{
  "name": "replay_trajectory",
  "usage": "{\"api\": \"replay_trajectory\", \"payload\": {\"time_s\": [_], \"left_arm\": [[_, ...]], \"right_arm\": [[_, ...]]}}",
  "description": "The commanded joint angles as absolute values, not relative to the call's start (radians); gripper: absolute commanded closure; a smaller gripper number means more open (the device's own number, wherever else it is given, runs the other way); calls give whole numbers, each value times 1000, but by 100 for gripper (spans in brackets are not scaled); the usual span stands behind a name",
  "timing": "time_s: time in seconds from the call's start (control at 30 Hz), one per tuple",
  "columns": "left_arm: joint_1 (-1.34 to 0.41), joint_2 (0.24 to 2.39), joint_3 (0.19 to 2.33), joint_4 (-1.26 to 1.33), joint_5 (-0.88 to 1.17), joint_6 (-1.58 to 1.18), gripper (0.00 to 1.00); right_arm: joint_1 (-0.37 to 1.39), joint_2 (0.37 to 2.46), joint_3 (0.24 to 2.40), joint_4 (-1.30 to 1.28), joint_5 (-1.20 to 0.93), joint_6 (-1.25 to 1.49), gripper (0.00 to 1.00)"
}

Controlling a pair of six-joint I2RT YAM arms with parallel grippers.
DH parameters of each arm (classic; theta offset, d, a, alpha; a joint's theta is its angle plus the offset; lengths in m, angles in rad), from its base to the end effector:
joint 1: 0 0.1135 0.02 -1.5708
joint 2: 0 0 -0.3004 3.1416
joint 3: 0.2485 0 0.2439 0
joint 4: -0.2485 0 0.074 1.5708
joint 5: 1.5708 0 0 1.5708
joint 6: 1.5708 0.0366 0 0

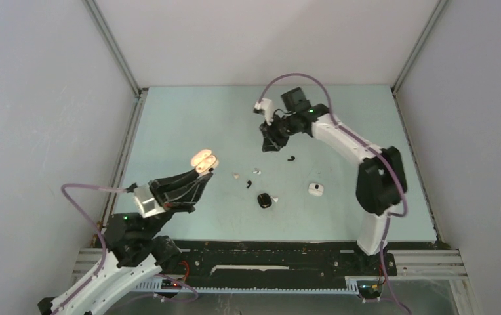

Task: Insert the wireless bluetooth earbuds into the charging case
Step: Pick up the left earbud from the center of the board.

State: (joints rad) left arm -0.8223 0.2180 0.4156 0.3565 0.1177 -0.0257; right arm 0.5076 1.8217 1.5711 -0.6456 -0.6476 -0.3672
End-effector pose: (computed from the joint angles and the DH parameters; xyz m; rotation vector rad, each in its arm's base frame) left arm 0.0245 -0.0327 0.3418 0.5090 0.9237 -0.8307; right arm 0.3414 0.2152 0.3234 -1.2642 2.0410 0.8569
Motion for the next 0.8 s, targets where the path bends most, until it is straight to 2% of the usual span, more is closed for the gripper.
{"api": "replay_trajectory", "payload": {"time_s": [0.0, 0.2, 0.4, 0.77], "left_arm": [[-819, 119, 378, 322, -16, -93, 100], [-818, 67, 413, 216, -8, -88, 100], [-818, 81, 449, 167, 26, -50, 100], [-818, 109, 442, 172, 46, -42, 100]], "right_arm": [[604, 1976, 1698, -604, -521, -430, 65], [718, 2151, 1814, -596, -390, -583, 64], [813, 2189, 1773, -498, -237, -663, 66], [827, 2217, 1748, -577, -363, -770, 65]]}}
